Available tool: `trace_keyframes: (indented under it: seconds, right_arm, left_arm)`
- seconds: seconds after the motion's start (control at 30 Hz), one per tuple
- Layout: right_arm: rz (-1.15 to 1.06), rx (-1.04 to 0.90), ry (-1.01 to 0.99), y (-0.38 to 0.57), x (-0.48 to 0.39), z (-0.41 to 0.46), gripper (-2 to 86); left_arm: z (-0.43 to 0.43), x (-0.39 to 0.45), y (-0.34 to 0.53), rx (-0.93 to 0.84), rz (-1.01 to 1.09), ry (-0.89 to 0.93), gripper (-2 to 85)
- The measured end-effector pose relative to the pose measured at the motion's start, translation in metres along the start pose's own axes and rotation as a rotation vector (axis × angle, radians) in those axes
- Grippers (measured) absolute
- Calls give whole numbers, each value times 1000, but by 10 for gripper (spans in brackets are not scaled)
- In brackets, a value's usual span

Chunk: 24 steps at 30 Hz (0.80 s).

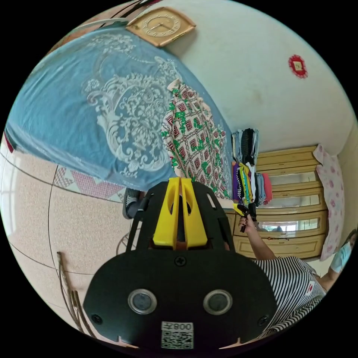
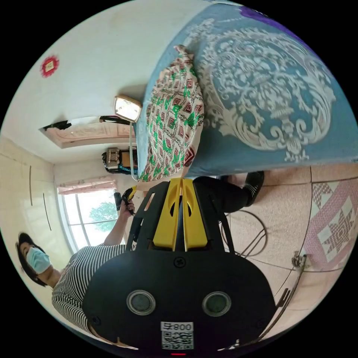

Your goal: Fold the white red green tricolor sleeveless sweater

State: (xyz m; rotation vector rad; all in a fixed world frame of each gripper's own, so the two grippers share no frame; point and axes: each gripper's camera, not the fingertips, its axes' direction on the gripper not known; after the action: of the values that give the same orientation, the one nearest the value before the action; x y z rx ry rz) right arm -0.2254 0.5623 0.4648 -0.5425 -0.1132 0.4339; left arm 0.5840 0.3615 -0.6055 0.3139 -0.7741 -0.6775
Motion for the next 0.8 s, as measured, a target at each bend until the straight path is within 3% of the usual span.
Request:
trace_keyframes:
  seconds: [0.8]
  right_arm:
    - [6, 45, -49, 62, 70, 14, 3]
  left_arm:
    - [-39, -69, 14, 52, -23, 23, 4]
